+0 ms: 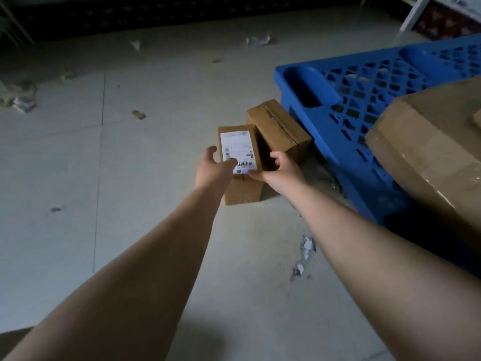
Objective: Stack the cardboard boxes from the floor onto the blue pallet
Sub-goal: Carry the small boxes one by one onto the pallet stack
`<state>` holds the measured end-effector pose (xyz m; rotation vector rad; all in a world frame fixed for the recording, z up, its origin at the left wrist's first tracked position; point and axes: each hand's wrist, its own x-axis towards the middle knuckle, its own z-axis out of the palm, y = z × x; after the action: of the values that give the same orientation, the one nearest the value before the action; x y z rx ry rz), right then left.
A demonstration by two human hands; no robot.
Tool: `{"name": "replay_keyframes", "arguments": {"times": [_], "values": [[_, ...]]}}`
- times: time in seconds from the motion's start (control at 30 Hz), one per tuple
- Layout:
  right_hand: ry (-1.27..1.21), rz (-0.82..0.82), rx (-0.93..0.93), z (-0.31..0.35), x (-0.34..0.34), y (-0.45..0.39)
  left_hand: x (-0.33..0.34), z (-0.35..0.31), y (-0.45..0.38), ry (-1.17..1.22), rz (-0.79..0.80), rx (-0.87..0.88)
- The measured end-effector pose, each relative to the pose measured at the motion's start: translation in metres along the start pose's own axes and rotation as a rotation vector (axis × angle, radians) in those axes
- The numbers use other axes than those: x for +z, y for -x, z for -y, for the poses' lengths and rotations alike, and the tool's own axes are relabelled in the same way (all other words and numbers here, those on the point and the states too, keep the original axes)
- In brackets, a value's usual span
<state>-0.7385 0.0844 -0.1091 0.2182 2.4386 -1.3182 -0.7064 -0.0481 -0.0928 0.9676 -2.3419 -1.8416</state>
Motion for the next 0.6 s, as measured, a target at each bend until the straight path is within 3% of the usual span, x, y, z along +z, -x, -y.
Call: {"name": "replay_keyframes", "arguments": {"times": [0.23,0.3,0.4,0.6], "values": [[-0.053,0.045,0.188,-0.035,0.027,-0.024,0.024,0.040,-0.019,-0.144,0.069,-0.213],[-0.109,0.056,0.193,-0.040,0.036,-0.023,0.025,0.045,-0.017,-0.170,0.095,-0.187],[-0.204,-0.007,0.145,-0.033,0.042,-0.016,0.022,0.041,-0.012,-0.178,0.008,-0.142],[-0.326,-0.170,-0.034,0.021,0.015,0.006,0.012,-0.010,0.009,0.056,-0.173,-0.010]]}}
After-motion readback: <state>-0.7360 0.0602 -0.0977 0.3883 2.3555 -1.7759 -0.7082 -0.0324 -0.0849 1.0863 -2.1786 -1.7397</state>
